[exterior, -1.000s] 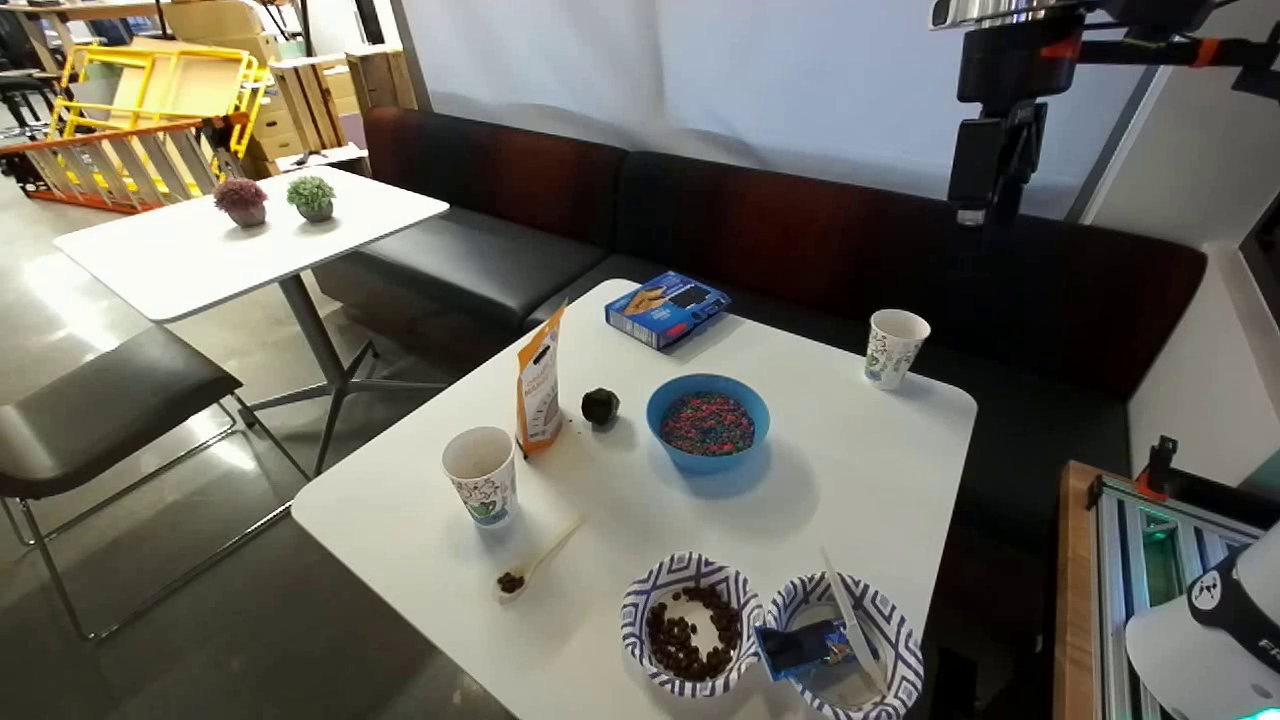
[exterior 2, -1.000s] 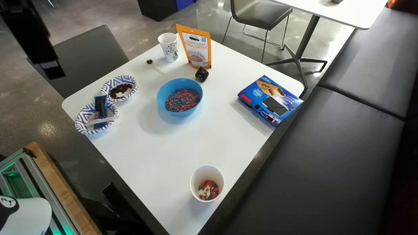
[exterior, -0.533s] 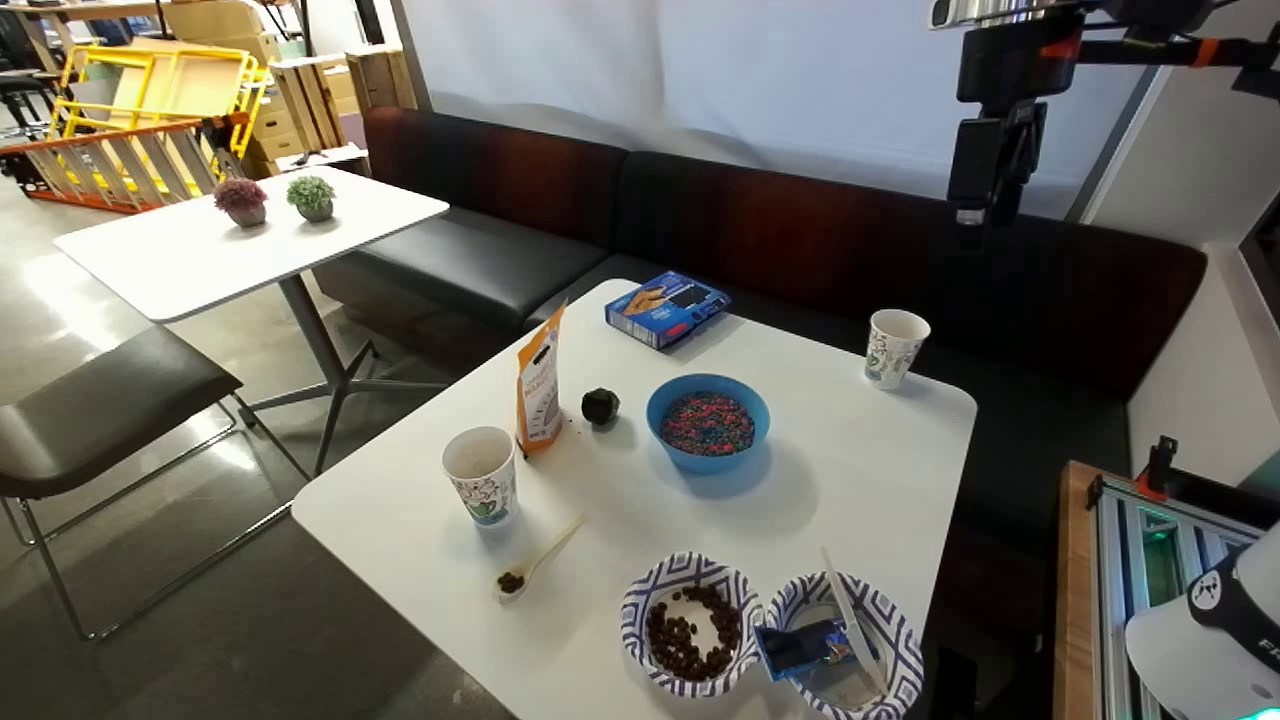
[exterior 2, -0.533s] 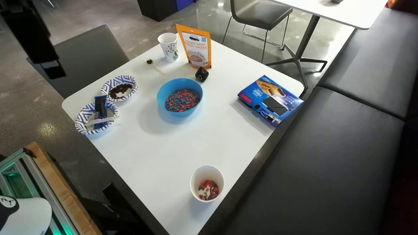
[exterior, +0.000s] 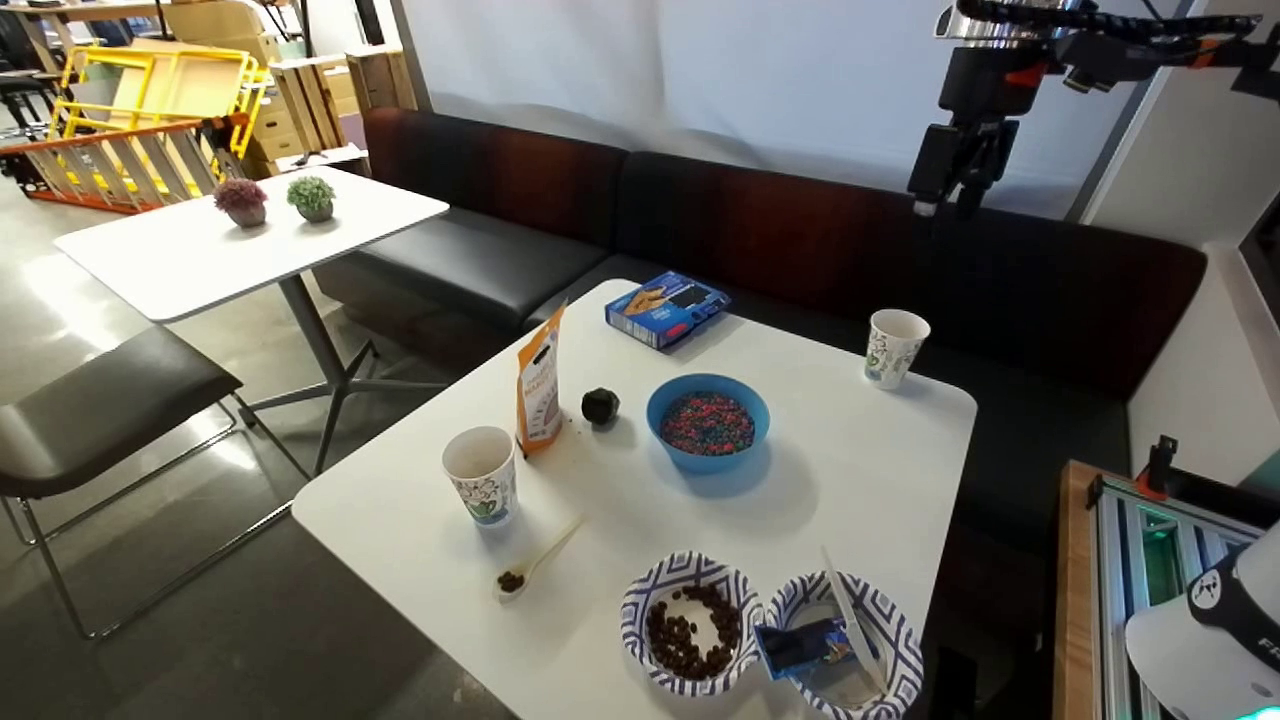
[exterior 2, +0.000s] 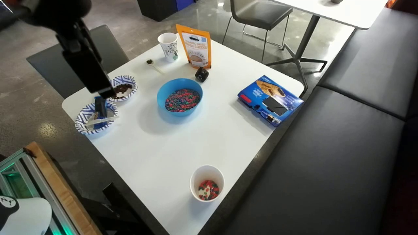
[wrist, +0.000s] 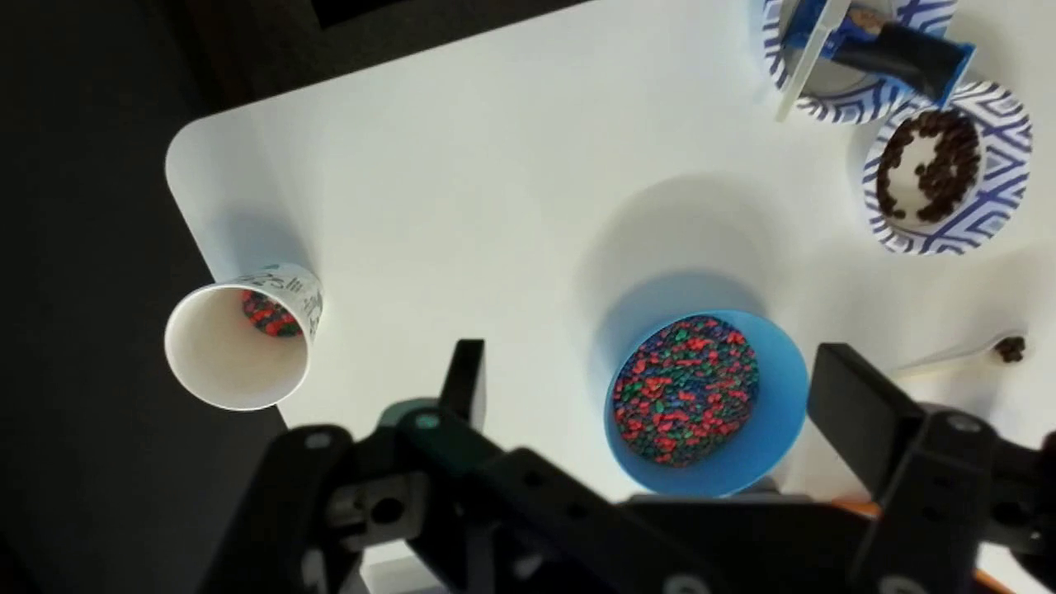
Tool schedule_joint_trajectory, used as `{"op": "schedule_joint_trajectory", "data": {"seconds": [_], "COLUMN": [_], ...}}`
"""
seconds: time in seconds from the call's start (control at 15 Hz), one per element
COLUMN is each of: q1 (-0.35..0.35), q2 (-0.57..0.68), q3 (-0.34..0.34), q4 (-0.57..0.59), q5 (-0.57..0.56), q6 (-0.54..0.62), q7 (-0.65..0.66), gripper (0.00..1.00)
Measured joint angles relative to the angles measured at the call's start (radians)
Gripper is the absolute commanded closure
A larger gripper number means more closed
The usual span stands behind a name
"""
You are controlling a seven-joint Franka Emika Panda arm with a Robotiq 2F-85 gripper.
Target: Pour the contents from the right cup to the left cup
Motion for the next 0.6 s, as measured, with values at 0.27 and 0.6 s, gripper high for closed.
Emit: {"op": "schedule_joint_trajectory", "data": {"seconds": [0.27,0.6], "q1": [-0.055,-0.109], "q2": [0.070,0.198], "q3": [-0.064,-0.094], "q4": [-0.052,-0.107], "q5": [-0.059,-0.098], "q6": [0.197,0.406], "q7": [-0.068,-0.073], "gripper": [0.00,0.00]}}
